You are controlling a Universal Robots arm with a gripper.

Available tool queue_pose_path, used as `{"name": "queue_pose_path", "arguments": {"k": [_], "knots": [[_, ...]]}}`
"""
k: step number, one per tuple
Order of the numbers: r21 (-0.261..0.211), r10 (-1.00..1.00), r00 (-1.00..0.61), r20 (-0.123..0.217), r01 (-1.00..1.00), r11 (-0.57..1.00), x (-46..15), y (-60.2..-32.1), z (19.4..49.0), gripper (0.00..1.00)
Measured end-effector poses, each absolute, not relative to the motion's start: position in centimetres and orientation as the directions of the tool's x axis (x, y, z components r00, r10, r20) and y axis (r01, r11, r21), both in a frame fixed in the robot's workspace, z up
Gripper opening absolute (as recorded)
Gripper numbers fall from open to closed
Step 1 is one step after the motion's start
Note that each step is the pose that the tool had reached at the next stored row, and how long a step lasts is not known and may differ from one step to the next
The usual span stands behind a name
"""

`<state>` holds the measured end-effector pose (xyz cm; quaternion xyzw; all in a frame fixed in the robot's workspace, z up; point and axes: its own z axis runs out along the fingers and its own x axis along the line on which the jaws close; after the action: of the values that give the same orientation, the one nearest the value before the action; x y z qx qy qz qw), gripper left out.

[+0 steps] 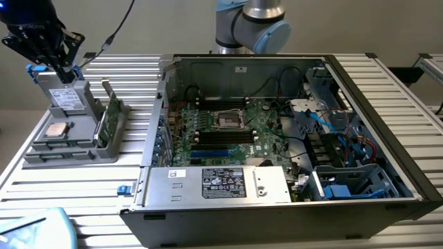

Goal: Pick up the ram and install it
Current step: 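Reach for the ram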

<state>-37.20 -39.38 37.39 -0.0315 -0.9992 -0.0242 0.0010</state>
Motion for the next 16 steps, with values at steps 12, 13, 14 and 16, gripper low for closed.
{"name": "queue_pose_path", "arguments": {"k": [12,13,14,16], "knots": [[0.043,0.038,-0.999,0.022,0.039,0.998,-39.1,-39.4,37.3,0.11],[0.041,0.035,-0.999,0.025,0.036,0.998,-39.2,-39.4,37.3,0.11],[0.039,0.033,-0.999,0.027,0.034,0.999,-39.2,-39.5,37.3,0.11],[0.038,0.029,-0.999,0.033,0.030,0.999,-39.3,-39.5,37.3,0.11]]}}
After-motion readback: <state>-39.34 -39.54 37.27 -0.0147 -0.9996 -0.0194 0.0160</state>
